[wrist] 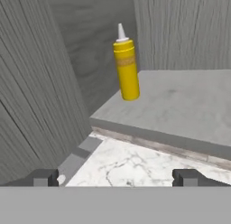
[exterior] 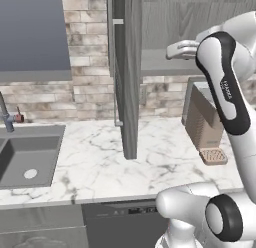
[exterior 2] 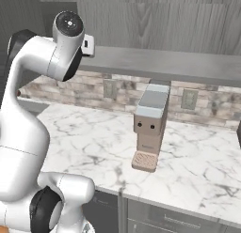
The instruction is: Take 2 condiments from the cabinet and move them on the counter near the stove.Make sure the condiments are lined up with each other, next to each other.
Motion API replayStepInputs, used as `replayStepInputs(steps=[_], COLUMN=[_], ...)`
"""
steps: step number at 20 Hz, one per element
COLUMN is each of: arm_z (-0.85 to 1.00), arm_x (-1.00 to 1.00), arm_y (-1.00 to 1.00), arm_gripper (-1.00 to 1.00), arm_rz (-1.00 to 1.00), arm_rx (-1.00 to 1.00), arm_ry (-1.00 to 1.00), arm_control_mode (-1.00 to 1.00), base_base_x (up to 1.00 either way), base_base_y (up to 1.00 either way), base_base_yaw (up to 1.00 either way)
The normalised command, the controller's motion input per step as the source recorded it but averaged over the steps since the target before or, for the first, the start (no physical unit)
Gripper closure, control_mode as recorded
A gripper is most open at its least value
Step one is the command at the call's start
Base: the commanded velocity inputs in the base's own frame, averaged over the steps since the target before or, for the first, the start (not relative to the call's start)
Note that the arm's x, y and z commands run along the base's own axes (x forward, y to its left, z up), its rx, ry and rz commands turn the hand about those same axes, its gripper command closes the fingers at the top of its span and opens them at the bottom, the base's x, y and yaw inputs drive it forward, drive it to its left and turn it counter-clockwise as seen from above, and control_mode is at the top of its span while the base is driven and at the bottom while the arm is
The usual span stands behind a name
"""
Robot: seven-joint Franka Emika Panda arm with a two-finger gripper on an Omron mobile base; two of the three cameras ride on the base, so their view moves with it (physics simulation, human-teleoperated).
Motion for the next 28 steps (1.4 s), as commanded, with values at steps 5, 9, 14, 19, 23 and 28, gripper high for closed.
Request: replayStepInputs(steps=[5,9,14,19,23,28], arm_z=[-0.05,-0.16,-0.12,0.0,0.0,0.0], arm_x=[0.3,0.18,0.19,0.24,0.29,0.3], arm_y=[0.19,0.18,0.16,0.14,0.13,0.11], arm_gripper=[-1.0,-1.0,-1.0,-1.0,-1.0,-1.0], arm_rz=[0.03,0.03,0.03,0.04,0.05,0.05], arm_rx=[0.0,-0.01,-0.01,0.0,0.0,0.0], arm_ry=[-0.05,-0.07,-0.05,-0.01,0.0,0.0], arm_control_mode=[-1.0,-1.0,-1.0,-1.0,-1.0,-1.0], base_base_x=[0.0,0.0,0.0,0.0,0.0,0.0], base_base_y=[0.0,0.0,0.0,0.0,0.0,0.0], base_base_yaw=[0.0,0.0,0.0,0.0,0.0,0.0])
